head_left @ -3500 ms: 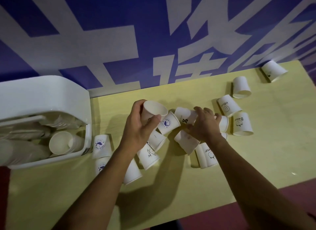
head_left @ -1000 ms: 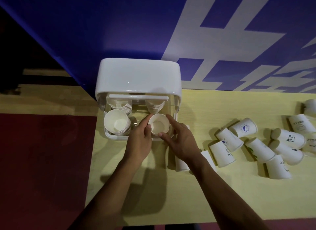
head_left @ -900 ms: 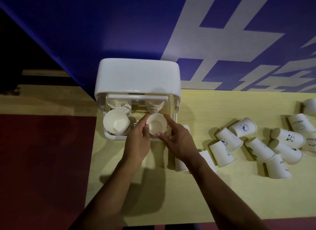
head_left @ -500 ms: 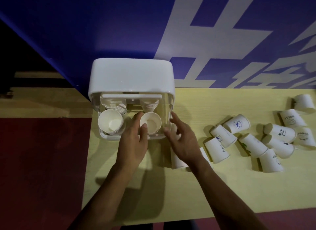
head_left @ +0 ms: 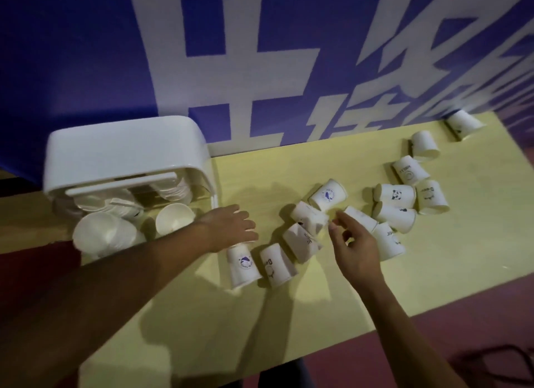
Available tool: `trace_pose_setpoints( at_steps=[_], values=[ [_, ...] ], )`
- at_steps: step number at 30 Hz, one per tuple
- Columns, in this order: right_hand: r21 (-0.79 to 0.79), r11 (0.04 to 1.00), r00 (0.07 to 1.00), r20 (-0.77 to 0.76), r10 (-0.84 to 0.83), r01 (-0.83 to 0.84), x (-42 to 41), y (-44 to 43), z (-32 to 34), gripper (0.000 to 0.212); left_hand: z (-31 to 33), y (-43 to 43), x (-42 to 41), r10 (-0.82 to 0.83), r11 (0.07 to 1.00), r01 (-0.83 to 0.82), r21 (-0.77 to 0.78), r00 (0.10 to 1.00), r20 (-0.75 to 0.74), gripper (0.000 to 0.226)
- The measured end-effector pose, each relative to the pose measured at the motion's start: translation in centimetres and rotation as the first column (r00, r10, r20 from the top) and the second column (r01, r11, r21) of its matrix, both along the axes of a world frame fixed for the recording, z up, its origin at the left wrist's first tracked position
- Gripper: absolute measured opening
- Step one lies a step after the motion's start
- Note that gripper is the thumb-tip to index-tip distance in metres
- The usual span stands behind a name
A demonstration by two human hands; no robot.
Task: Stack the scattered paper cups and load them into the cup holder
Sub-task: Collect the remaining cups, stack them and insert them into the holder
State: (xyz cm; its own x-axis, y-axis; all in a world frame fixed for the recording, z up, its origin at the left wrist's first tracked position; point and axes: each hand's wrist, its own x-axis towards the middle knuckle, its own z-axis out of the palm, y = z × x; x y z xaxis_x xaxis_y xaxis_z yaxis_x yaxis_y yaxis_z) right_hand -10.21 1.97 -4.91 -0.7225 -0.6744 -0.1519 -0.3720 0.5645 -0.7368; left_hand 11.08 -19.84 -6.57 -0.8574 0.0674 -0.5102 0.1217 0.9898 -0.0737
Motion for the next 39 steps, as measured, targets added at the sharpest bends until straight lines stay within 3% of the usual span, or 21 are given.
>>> trace_pose_setpoints(
  at_steps=[2,6,9,11,12,14,16,18,20,23,27,33,36,39],
  values=[
    [0.008,0.999,0.999,0.04,-0.035,0.035,-1.2,1.0,-0.8,0.033,-0.5,-0.1,-0.4,-0.054,0.998,0.054,-0.009,0.998,0.04,0.055],
    [0.021,1.0,0.999,0.048,-0.017,0.016,-3.7,2.1,-1.8,0.038,-1.7,-0.6,-0.4,-0.051,0.998,0.051,0.032,0.998,-0.021,0.053],
    [0.047,0.999,0.999,0.034,-0.007,0.005,-5.8,1.8,-1.9,0.042,-1.8,-0.9,-1.4,0.125,0.988,-0.124,0.094,0.992,-0.003,0.056],
    [0.078,0.997,1.0,0.023,-0.004,0.002,-7.4,0.9,-2.0,0.047,-1.7,-0.7,-2.3,0.333,0.923,-0.315,0.221,0.942,-0.048,0.066],
    [0.089,0.996,1.0,0.016,0.0,-0.001,-8.4,0.2,-2.0,0.05,-1.2,-0.4,-2.9,0.468,0.848,-0.428,0.313,0.882,-0.062,0.069],
    [0.11,0.994,1.0,0.003,0.005,-0.006,-10.2,-1.5,-2.2,0.061,-0.2,0.5,-4.6,0.729,0.614,-0.61,0.502,0.682,-0.062,0.07],
    [0.179,0.983,1.0,-0.006,0.031,-0.029,-11.9,-3.6,-2.3,0.074,0.8,1.6,-6.6,0.889,0.373,-0.673,0.638,0.457,-0.037,0.073],
    [0.333,0.937,0.993,-0.002,0.116,-0.108,-13.5,-5.9,-2.8,0.082,1.2,2.5,-8.6,0.959,0.191,-0.648,0.737,0.283,0.0,0.08],
    [0.497,0.85,0.978,-0.004,0.207,-0.177,-14.5,-7.9,-3.5,0.087,1.1,3.3,-9.9,0.985,0.063,-0.608,0.792,0.166,0.049,0.077],
    [0.631,0.74,0.952,-0.006,0.305,-0.233,-15.1,-9.9,-4.0,0.091,0.7,4.5,-11.3,0.992,-0.059,-0.532,0.845,0.066,0.111,0.069],
    [0.663,0.694,0.94,0.04,0.34,-0.28,-15.0,-11.4,-5.2,0.085,0.4,5.3,-11.7,0.995,-0.097,-0.502,0.86,-0.016,0.103,0.064],
    [0.668,0.713,0.956,-0.01,0.294,-0.213,-14.7,-11.8,-5.5,0.088,0.3,4.5,-11.3,0.995,-0.088,-0.601,0.794,-0.088,0.045,0.072],
    [0.713,0.671,0.956,-0.006,0.295,-0.203,-13.9,-11.9,-5.1,0.1,0.3,4.5,-10.9,0.995,-0.087,-0.583,0.808,-0.088,0.043,0.066],
    [0.727,0.647,0.96,0.06,0.275,-0.23,-13.1,-12.5,-5.2,0.098,0.1,4.8,-10.0,0.996,-0.084,-0.584,0.807,-0.081,0.045,0.066]
  ],
)
